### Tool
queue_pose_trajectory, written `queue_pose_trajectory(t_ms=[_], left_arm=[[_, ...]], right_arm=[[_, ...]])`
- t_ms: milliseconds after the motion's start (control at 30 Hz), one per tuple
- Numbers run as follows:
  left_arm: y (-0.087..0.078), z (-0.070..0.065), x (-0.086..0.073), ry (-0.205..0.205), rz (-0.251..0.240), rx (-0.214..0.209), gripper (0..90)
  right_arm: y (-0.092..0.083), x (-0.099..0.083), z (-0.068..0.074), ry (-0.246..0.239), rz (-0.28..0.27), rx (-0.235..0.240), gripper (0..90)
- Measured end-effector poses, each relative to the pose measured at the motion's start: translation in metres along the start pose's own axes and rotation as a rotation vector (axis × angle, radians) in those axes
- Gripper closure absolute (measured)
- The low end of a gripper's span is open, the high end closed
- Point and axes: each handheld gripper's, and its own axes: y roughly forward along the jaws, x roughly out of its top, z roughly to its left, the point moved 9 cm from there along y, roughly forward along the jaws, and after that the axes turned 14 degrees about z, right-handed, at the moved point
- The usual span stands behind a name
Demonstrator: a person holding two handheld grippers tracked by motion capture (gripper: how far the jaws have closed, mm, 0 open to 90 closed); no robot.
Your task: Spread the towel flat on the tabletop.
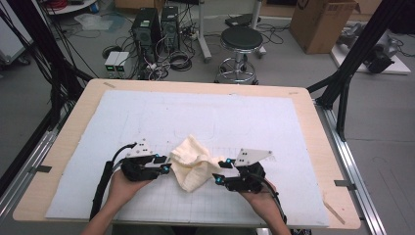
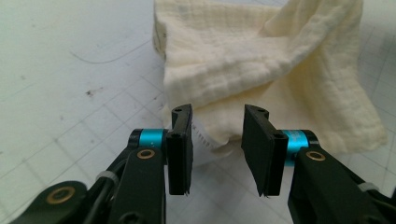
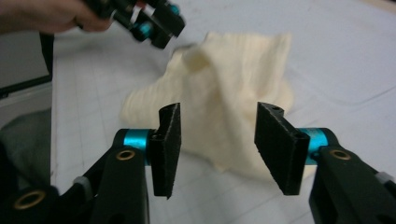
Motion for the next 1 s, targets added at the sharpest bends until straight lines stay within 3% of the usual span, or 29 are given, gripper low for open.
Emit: queue_pose_trajectory(t_ms=[67, 200, 433, 567, 700, 833, 1000], left_arm=[[0.008, 0.000, 0.004, 0.000, 0.013, -0.003, 63.8], [0.023, 0.006, 0.006, 0.008, 0.084, 0.010, 63.9], [0.036, 0.011, 0.013, -0.008, 0.106, 0.013, 70.6], [0.039, 0.011, 0.014, -0.009, 0.099, 0.021, 77.5], [0.035, 0.012, 0.015, -0.001, 0.087, 0.044, 82.2], [0.022, 0.014, 0.018, 0.012, 0.060, 0.080, 84.2], [0.001, 0.007, 0.018, 0.018, 0.016, 0.093, 84.4]], right_arm=[[0.005, -0.004, 0.001, -0.004, 0.026, 0.005, 55.7], [0.025, -0.008, -0.004, -0.015, 0.096, -0.008, 56.8], [0.052, 0.004, -0.025, -0.008, 0.126, -0.037, 59.2], [0.061, 0.009, -0.032, -0.002, 0.133, -0.052, 69.0], [0.064, 0.011, -0.035, 0.006, 0.137, -0.040, 83.4], [0.056, 0.014, -0.034, 0.014, 0.121, -0.006, 85.6], [0.038, 0.022, -0.029, 0.004, 0.078, -0.002, 85.7]])
